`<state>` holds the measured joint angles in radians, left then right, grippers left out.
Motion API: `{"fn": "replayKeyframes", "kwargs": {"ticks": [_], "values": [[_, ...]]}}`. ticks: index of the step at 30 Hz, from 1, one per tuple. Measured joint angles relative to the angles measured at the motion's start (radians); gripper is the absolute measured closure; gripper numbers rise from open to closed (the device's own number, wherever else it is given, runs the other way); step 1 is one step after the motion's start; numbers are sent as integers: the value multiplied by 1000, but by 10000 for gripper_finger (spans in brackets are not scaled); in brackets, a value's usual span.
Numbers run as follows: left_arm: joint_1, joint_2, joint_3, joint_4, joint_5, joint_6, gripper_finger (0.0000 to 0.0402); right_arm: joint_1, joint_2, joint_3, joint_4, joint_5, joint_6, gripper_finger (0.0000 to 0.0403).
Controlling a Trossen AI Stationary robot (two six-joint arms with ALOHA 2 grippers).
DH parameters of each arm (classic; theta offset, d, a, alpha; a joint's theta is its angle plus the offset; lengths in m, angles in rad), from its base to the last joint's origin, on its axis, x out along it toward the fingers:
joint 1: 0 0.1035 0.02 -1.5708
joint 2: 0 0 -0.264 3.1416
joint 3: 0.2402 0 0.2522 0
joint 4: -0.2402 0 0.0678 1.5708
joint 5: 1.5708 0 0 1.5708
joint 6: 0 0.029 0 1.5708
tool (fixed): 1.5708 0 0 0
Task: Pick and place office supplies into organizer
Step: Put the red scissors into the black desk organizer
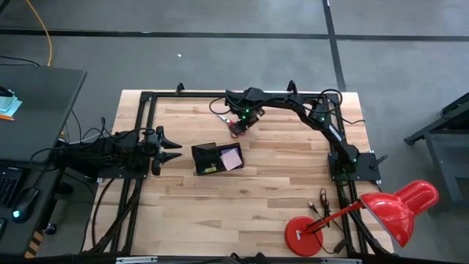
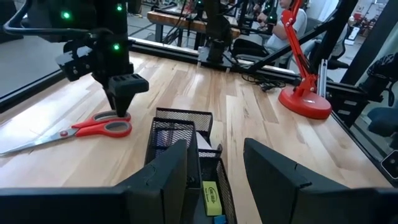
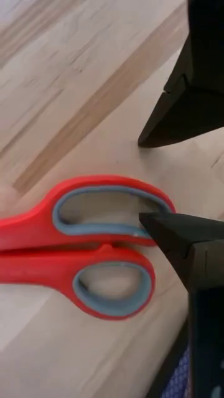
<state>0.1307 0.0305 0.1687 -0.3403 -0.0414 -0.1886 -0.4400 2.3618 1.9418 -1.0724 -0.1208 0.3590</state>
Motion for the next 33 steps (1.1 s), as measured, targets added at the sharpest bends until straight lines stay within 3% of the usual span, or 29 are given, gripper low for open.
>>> {"fn": "replayKeyframes", "kwargs": {"ticks": [9,18,27,33], "values": [[0,0,0,0,0,0,256,-4,11,3,2,-3,-10,256],[0,0,0,0,-2,0,256,1,12,2,-4,15,-56,389],[0,0,0,-2,-4,7,256,10,7,1,-9,103,-71,396],[0,0,0,-3,-4,8,256,30,-17,8,-16,224,-97,398]]}}
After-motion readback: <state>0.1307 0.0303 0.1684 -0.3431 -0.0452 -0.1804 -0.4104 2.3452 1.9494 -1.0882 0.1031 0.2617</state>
